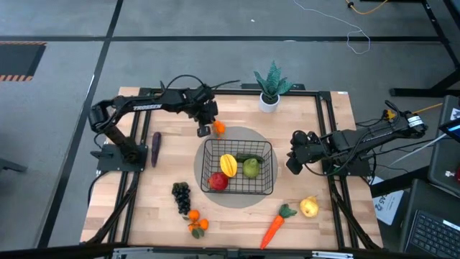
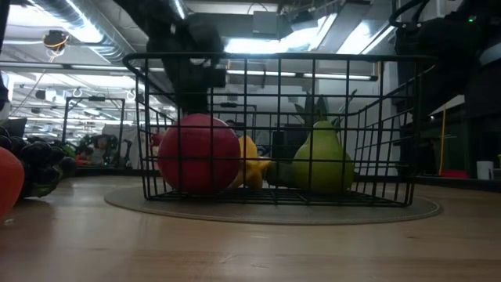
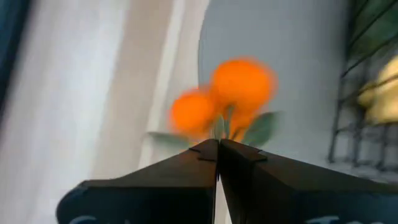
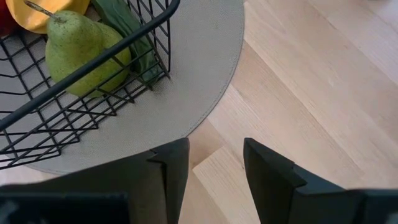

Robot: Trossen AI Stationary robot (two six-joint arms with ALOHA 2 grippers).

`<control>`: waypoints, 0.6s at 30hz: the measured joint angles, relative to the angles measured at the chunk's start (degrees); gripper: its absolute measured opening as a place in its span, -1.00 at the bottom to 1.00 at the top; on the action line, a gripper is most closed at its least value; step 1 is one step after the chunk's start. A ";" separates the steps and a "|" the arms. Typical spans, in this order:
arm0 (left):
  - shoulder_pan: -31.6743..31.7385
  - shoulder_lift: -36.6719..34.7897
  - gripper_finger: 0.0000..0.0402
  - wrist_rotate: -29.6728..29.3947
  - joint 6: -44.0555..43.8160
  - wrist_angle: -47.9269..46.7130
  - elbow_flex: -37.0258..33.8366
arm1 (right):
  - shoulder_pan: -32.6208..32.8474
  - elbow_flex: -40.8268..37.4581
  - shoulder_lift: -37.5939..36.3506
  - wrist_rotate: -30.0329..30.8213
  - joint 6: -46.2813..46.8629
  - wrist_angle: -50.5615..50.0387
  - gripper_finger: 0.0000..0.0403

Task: Build produce basket
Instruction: Put the top tangerines into the black wire basket

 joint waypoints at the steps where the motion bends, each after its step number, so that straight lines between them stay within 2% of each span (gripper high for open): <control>1: -0.53 -0.82 -1.00 0.00 -0.04 -0.57 0.82 | 0.00 0.00 0.00 0.02 -0.04 0.00 -0.28; 8: -6.93 -6.67 -1.00 -1.86 -0.04 -1.44 6.66 | 0.00 0.00 0.01 0.03 -1.47 -0.04 -0.28; 13: -13.63 -9.17 -1.00 -5.78 -0.03 -1.25 11.24 | 0.00 0.00 0.00 0.43 -1.73 -0.04 -0.28; 18: -20.85 -10.19 -1.00 -11.65 -1.51 7.30 14.10 | 0.00 0.00 -0.02 0.44 -1.73 0.00 -0.28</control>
